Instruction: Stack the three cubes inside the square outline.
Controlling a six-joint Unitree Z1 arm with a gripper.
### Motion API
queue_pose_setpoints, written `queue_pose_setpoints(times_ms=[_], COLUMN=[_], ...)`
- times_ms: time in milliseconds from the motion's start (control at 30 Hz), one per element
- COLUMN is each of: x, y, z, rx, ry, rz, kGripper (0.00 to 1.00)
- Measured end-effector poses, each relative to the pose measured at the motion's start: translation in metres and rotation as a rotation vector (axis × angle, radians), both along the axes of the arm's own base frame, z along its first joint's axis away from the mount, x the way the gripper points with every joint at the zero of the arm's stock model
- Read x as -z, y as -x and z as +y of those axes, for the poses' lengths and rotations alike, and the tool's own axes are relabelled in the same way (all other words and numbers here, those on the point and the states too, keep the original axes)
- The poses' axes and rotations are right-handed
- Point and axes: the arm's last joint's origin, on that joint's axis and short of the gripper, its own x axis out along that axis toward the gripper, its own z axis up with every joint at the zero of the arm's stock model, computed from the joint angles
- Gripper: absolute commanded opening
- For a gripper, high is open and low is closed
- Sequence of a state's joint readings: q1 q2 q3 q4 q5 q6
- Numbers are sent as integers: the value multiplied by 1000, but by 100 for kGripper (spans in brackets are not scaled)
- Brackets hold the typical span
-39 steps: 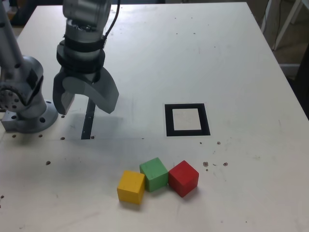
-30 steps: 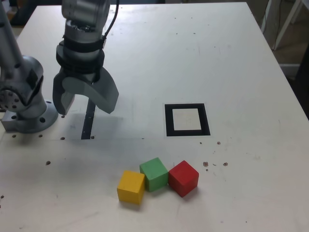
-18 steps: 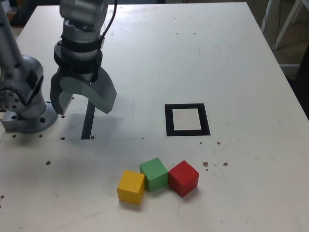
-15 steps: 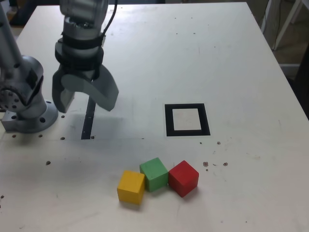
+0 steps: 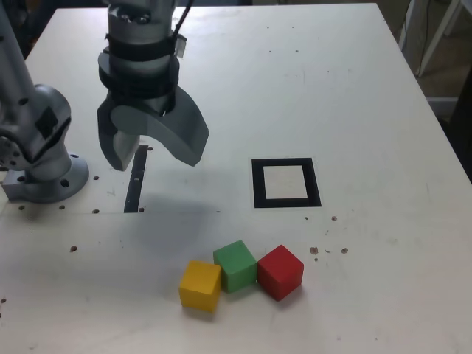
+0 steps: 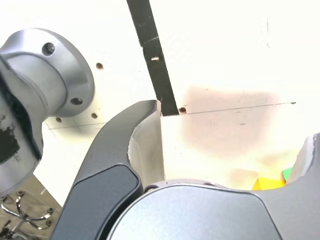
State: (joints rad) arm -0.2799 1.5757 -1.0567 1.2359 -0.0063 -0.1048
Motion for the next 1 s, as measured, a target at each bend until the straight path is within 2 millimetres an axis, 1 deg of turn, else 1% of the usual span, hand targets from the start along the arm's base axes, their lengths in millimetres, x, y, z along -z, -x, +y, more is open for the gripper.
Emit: queue_pose_setpoints(times_ms=[67, 200, 300, 533, 700, 900, 1000], x=[-8, -18, -29, -48, -50, -53, -49], y=[-8, -21, -30, -48, -57, -74, -87], z=[-14, -29, -42, -77, -102, -131, -145], rx=[17, 15, 9, -55, -160, -309, -402], ry=[-6, -13, -26, -34, -44, -55, -63], rz=[-2, -7, -14, -30, 7, 43, 44], kGripper=[96, 95, 95, 95, 98, 100, 100])
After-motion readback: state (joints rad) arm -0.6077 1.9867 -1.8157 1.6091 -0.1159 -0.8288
